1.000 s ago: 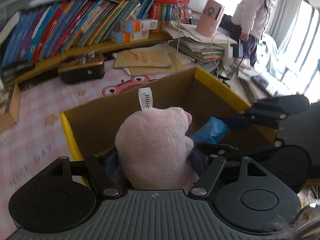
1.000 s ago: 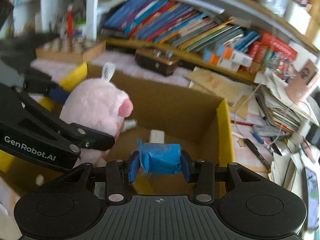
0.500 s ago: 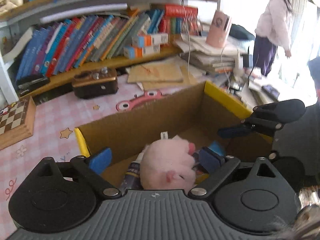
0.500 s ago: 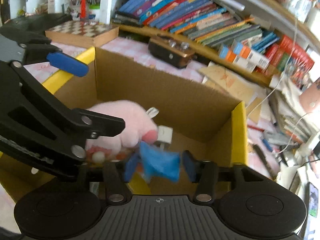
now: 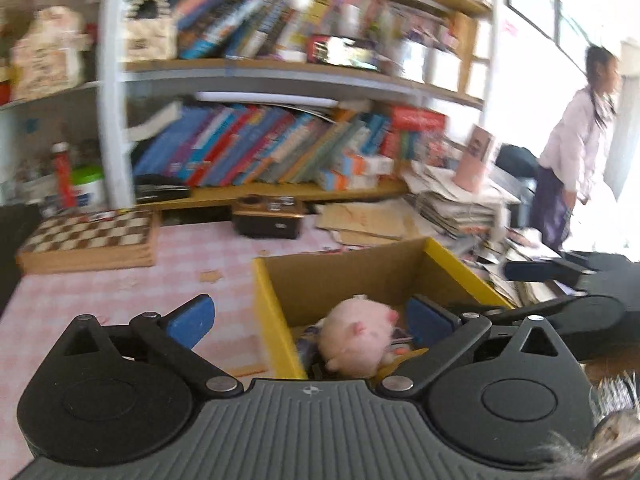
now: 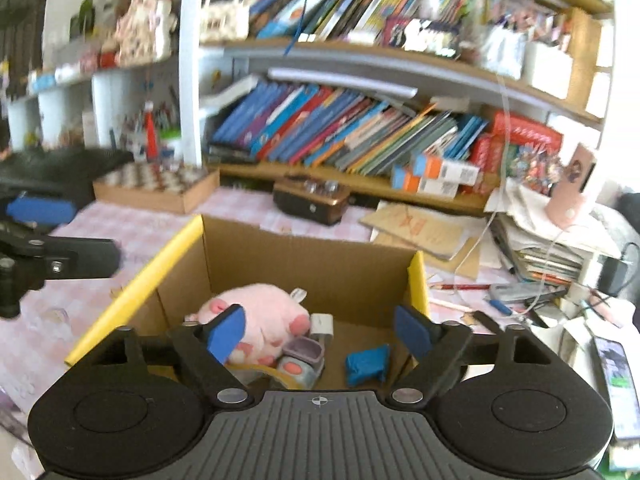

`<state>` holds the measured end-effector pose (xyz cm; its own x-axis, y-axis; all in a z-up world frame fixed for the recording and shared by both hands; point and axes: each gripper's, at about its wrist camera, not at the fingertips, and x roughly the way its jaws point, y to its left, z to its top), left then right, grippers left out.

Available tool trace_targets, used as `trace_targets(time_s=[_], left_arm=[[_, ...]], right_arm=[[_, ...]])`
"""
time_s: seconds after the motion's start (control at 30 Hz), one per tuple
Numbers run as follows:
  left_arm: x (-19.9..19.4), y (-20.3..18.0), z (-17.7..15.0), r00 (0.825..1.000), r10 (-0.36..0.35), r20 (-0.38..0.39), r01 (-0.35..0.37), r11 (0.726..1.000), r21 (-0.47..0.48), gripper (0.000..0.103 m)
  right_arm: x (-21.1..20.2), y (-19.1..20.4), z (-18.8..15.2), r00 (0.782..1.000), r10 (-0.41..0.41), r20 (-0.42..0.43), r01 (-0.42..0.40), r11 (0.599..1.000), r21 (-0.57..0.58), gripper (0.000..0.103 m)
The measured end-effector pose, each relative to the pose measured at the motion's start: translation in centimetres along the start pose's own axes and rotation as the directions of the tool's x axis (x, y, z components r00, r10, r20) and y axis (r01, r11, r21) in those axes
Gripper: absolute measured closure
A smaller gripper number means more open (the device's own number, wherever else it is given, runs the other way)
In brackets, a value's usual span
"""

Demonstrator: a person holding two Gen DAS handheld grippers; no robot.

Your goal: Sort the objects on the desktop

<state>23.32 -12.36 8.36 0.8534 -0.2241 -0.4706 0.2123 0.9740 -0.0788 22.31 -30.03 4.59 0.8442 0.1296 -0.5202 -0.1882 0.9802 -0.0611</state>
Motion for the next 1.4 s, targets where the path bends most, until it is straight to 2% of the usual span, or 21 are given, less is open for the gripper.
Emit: trace_targets(time_s=[0.1,0.27,0.57,0.77,1.03,1.4], left_arm=[[-2.1,1.3,-1.1,0.995,0.096,0.017,-0.095,0.994,-0.055,0.000],[-5.2,2.4,-3.6,0.970,0.243,0.018,-0.241,0.966,-0.093,0.000],[-7.7,1.1,-7.6,0.931,0.361,-0.044,-0.363,0.931,-0.033,0.000],[-8.3,0.4,-9.0,0.924,0.370,-0.098,-0.372,0.928,0.000,0.000],[-9.7,0.9,-10.4,0.904,0.402,-0.147,-0.412,0.910,-0.046,0.000],[-11.0,0.6,-11.7,0.901,0.397,-0.173,-0.408,0.913,-0.029,0.000]], right_arm=[[-1.8,-0.3,-0.7,0.999,-0.013,0.031,0.012,0.999,0.050,0.013],[-3.9,-0.2,-2.8,0.998,-0.044,0.037,0.040,0.994,0.103,0.009],[-5.5,1.2,-6.1,0.997,-0.072,-0.017,0.074,0.984,0.161,0.007],[-6.1,3.0,-7.6,0.997,-0.046,-0.060,0.052,0.992,0.113,0.005],[-7.1,4.1,-9.0,0.993,-0.034,-0.112,0.048,0.991,0.126,0.005],[-7.7,4.9,-10.1,0.986,-0.023,-0.163,0.046,0.990,0.134,0.005]])
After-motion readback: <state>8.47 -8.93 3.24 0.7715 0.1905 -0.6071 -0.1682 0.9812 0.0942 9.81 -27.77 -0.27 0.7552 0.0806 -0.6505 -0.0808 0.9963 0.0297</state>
